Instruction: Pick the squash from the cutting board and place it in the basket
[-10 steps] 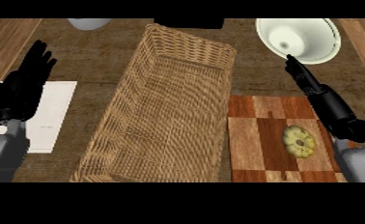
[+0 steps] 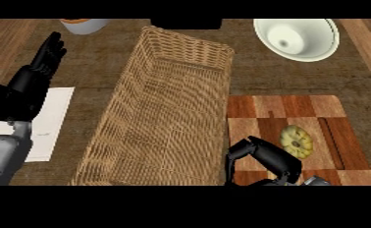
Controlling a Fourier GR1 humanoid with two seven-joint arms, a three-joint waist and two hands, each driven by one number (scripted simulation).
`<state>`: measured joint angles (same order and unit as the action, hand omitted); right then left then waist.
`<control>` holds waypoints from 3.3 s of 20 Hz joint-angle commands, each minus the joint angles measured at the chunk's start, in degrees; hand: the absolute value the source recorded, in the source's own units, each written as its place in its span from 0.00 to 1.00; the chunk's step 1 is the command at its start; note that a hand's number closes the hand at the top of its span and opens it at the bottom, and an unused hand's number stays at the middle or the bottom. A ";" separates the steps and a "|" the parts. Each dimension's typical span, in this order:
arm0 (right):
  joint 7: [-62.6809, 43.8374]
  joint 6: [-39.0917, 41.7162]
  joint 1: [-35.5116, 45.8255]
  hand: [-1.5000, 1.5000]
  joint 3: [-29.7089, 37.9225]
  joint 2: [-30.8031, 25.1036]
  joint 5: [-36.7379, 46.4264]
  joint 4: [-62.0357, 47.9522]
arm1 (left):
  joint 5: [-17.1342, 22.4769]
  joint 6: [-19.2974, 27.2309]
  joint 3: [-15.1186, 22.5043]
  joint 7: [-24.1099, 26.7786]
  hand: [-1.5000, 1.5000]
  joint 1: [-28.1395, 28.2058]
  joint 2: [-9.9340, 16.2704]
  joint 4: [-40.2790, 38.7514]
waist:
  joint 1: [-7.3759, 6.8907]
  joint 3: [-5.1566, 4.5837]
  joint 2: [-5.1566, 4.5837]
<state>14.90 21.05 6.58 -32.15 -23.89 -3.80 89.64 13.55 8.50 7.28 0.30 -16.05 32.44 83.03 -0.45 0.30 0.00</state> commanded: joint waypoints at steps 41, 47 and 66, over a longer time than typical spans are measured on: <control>-40.68 48.45 24.28 0.00 -13.71 -8.79 50.62 26.96 | -9.72 -0.78 1.47 1.71 0.50 3.52 -5.46 3.52 | -0.16 -0.29 -0.11; -38.04 43.61 19.46 0.00 -16.05 -15.59 56.18 26.45 | -10.23 -2.52 -1.61 1.97 0.50 4.82 -5.15 4.95 | 0.18 -0.27 0.00; -21.11 20.66 14.64 0.00 -16.83 -16.47 73.65 8.43 | -14.39 -6.52 -4.94 1.92 0.50 7.39 -9.65 6.25 | 0.23 -0.29 0.00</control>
<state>-7.59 45.94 23.74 -49.18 -41.72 66.41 101.42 -0.45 2.86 3.22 1.43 -10.55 23.57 88.83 -0.21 0.01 -0.01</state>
